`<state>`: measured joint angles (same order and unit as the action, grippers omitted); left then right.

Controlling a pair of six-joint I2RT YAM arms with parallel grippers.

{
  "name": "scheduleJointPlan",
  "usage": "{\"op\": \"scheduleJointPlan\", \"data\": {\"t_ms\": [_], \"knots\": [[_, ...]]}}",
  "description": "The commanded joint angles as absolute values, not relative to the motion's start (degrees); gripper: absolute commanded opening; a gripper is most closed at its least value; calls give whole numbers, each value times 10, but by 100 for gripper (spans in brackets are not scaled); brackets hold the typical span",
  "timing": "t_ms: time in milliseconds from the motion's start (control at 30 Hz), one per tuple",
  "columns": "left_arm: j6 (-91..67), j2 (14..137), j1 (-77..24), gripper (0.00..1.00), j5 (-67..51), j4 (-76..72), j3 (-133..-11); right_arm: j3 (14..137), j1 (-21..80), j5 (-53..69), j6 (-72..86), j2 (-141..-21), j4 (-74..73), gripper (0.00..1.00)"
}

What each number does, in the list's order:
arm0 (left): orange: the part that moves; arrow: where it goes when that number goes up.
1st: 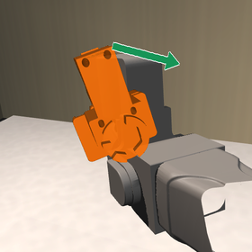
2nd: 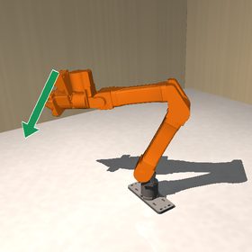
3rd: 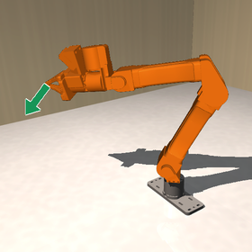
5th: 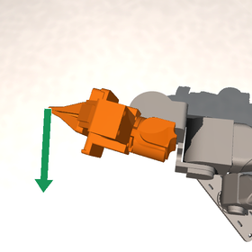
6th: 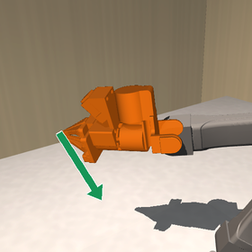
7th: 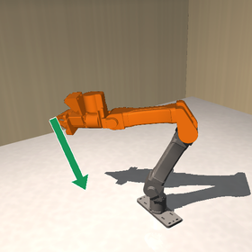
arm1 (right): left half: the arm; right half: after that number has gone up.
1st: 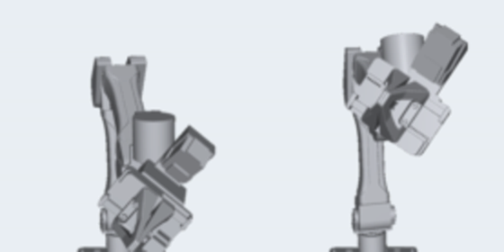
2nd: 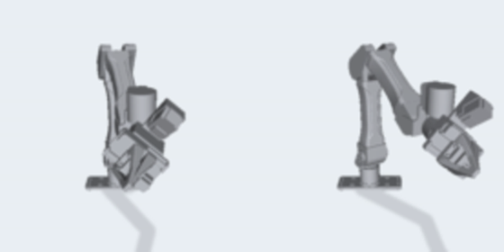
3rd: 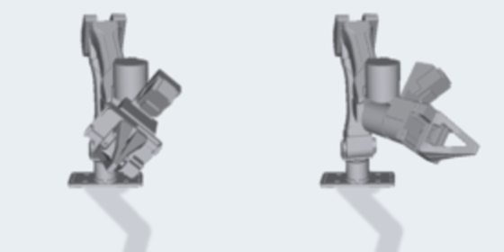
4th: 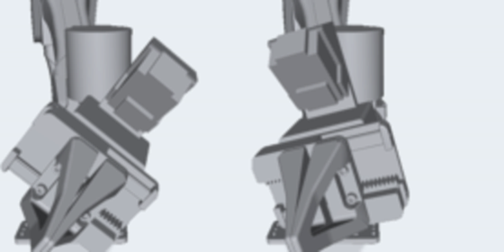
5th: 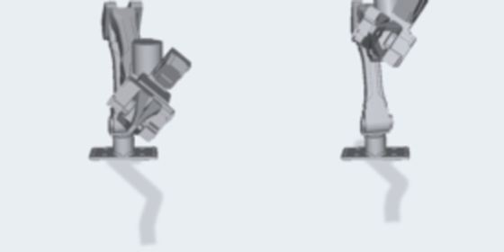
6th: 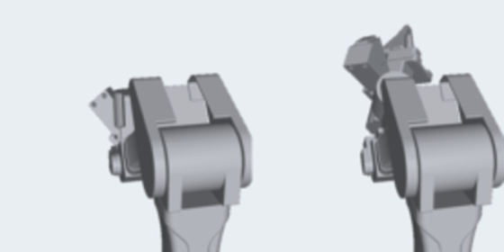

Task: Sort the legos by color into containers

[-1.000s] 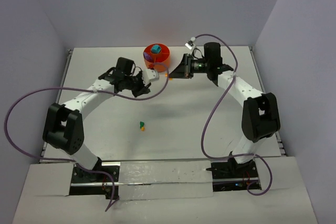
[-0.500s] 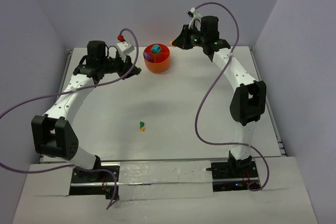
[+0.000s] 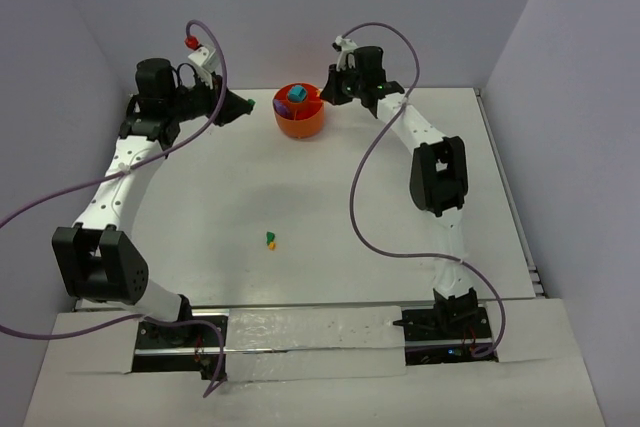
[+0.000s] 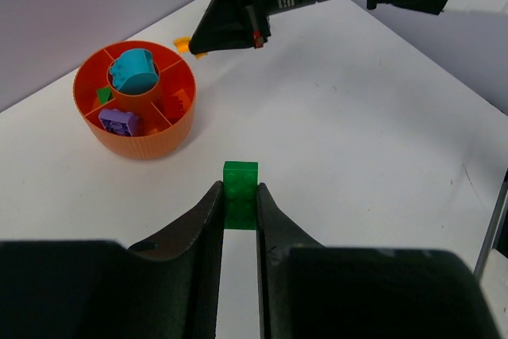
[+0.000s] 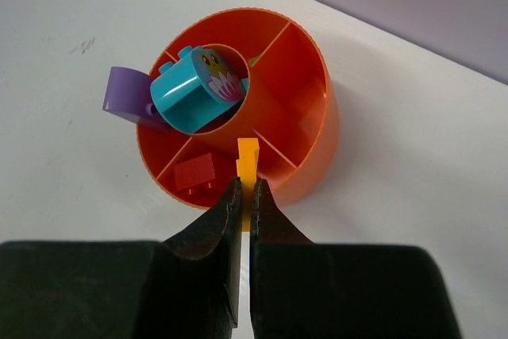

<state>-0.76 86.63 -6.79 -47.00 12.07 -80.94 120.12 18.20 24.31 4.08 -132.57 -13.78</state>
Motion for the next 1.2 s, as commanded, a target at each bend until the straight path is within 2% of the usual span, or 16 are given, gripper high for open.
{"op": "scheduleJointPlan", "data": {"t_ms": [0, 133, 400, 733, 767, 800, 867, 1033, 1167], "knots": [[-45, 857, -62, 0, -469, 94, -835, 1245, 196, 224, 16, -1335, -85, 0], [-38, 866, -62, 0, -465, 119, -852, 1253, 202, 210, 17, -1358, -69, 0], [-98, 871, -62, 0, -385, 90, -847, 1266, 215, 177, 10, -1392, -34, 1], [-90, 865, -62, 0, -397, 34, -818, 1266, 223, 141, -15, -1405, -12, 4], [-88, 866, -62, 1, -399, 33, -818, 1265, 224, 139, -18, -1408, -10, 6], [-87, 867, -62, 1, -397, 33, -818, 1263, 224, 138, -19, -1409, -10, 14], [-85, 868, -62, 0, -397, 32, -819, 1263, 224, 137, -19, -1410, -8, 20], [-81, 872, -62, 0, -392, 31, -820, 1263, 224, 139, -19, -1412, -3, 21], [-77, 873, -62, 0, -385, 31, -822, 1266, 224, 135, -19, -1414, -2, 38]]}}
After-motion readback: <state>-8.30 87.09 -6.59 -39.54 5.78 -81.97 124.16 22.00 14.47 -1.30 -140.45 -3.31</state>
